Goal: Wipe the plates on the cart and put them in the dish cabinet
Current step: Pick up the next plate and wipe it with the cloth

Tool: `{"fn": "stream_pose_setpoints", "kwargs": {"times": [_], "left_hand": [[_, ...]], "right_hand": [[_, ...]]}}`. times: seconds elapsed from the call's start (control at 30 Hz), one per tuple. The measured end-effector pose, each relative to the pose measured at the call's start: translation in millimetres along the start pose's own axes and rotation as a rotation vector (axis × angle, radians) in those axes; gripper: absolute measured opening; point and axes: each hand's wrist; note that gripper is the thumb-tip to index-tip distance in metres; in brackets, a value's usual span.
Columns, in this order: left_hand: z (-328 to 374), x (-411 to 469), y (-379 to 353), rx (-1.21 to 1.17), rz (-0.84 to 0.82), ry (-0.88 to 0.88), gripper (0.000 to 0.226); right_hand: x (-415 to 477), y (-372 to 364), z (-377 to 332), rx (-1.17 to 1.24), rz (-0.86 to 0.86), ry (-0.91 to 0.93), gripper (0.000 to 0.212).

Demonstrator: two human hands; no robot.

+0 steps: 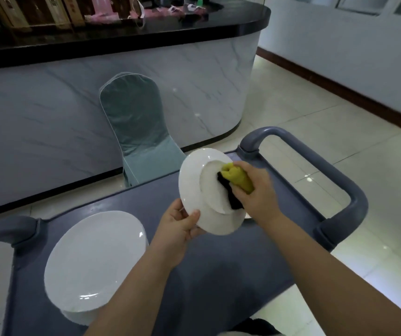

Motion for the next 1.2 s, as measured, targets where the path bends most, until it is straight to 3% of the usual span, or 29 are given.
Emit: {"fn": "stream_pose_setpoints", "kwargs": {"times": [0.07,0.13,0.23,0.3,0.53,0.63,0.73,0.9,1.07,1.2], "left_hand": [[-10.3,1.7,-18.3,0.06,-0.042,0.036,0.034],[-12.1,6.2,-29.0,0.082,-0.059,0.051,0.033],[-7.2,20.6,-29.7,0.056,-0.051,0.039,0.031],[-3.3,30.5,-28.2,0.055,-0.036,0.048,0.027],[11.4,90.9,-50.9,0.35,0.116,0.054,0.017],[20.4,114.5,-69.2,0.577,0.181,-0.087,0.018],[26.2,128.5,-88.4,0.988,0.244,-0.254,0.022],[14.9,141.8,-99.5,1.493,0.225,-0.397,0.031],[-16.5,152.1,-101.5,1.737,0.088,-0.537,0.019],[-43.1,156.9,-99.3,1.822,0.001,-0.594,0.03]], "right_hand": [[11.7,9.1,6.5,-0.025,0.135,-0.183,0.046],[12.5,6.9,0.5,-0.025,0.16,-0.164,0.046],[-14.3,4.5,-1.4,0.025,0.012,-0.001,0.047],[-34.7,13.5,6.8,0.026,-0.091,0.006,0.056],[-41.6,59.0,52.0,-0.004,0.031,-0.291,0.045],[-39.9,72.1,45.9,-0.035,0.054,-0.31,0.048],[-42.0,83.4,44.1,-0.059,0.079,-0.307,0.047],[-47.2,98.8,56.9,-0.08,0.205,-0.416,0.044],[-49.3,105.1,67.3,-0.042,0.181,-0.507,0.045],[-48.2,107.6,69.2,-0.039,0.16,-0.493,0.043]]}}
Point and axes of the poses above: each hand's wrist, its own x-axis towards the middle knuckle, its own y-axis out of the back of the hand, z = x × y, and after that the axes turned 12 degrees about x, right-handed
